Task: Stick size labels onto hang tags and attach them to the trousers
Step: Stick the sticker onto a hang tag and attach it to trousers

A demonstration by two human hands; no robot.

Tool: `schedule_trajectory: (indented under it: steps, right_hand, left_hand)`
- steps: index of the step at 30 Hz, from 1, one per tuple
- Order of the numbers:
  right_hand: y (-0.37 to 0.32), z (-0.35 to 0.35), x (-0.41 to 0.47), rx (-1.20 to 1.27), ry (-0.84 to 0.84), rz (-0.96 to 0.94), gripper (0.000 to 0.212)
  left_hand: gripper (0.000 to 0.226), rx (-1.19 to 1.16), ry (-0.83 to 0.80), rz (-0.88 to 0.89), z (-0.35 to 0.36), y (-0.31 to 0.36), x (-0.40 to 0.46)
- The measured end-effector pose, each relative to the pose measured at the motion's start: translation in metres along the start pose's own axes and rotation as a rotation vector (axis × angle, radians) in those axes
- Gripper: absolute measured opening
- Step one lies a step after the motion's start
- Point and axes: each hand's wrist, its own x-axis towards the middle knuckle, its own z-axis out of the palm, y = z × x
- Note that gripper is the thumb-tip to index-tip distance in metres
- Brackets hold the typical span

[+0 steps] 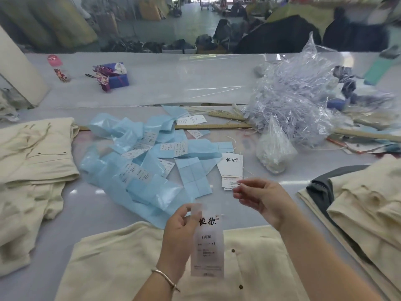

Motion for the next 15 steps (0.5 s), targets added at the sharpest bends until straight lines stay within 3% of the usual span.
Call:
schedule_trajectory:
  steps: [3, 8, 15]
  right_hand:
    - [0.013, 0.022, -0.039, -0.185, 0.022, -0.048, 0.008]
    - [0.037, 0.064, -0.088, -0.619, 0.131, -0.322, 0.012]
    - [0.055, 0.102, -0.124, -0.962, 0.283, -0.564, 0.014]
  left_hand:
    - [0.014, 0.017, -0.014, 0.055, -0.008, 0.005, -0.015]
    - [0.014, 0.065, -0.018, 0.131, -0.025, 0.016, -0.039]
    - [0.026, 0.144, -0.075, 0.231, -0.049, 0.03, -0.067]
